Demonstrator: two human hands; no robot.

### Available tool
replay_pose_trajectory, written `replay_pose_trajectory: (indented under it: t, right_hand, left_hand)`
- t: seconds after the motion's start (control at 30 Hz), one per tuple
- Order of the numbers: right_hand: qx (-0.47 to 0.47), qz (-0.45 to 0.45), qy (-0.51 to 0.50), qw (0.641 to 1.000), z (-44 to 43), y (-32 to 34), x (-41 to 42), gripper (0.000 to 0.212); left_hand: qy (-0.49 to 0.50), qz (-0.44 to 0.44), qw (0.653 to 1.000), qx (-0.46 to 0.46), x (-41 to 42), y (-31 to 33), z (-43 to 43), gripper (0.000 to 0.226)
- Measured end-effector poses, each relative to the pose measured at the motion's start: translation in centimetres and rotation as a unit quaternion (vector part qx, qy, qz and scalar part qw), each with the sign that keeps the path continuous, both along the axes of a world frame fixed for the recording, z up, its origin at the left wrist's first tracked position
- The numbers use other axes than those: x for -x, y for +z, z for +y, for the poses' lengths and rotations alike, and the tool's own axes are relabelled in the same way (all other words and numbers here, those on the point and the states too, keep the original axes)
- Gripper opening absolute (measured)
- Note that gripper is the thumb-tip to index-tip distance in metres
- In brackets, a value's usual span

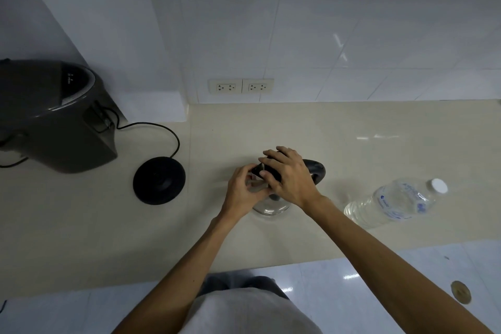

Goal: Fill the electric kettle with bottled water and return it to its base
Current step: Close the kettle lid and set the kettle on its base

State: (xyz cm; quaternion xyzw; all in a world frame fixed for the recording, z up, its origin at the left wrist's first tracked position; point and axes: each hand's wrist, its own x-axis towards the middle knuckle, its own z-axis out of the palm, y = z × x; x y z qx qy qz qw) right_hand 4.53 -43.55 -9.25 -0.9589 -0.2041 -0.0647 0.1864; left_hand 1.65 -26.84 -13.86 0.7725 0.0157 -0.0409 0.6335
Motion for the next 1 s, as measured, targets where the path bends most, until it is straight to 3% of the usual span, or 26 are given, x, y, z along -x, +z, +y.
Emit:
replay_pose_trajectory:
  t: [0.33,0.47,0.6,0.8,1.0]
  right_hand:
    - [0.022,0.05,0.004,0.999,0.1,0.9,-0.1,0.049]
    - [-0.034,0.083,0.007,0.996,-0.8,2.4,-0.5,0.059]
    - [-0.123,0.072,-0.078,0.987,-4.1,3.8,-1.2,0.046]
    - [-0.289,0.156,-0.254,0.91,-8.9,2.6,0.0,0.041]
    - [-0.414,0.276,-0.275,0.823,-9.5,-0.9,2.1,0.041]
  left_hand:
    - [-0.012,0.006,1.0,-0.001,-0.2,0.0,0.2,0.058]
    - [-0.023,0.009,1.0,-0.004,-0.3,-0.6,0.4,0.061]
    - [-0.038,0.018,0.999,-0.023,-0.3,-1.2,0.8,0.078]
    - [-0.03,0.052,0.998,-0.022,-0.2,-1.5,0.4,0.083]
    - [-0.023,0.088,0.996,0.006,0.5,-1.5,0.0,0.071]
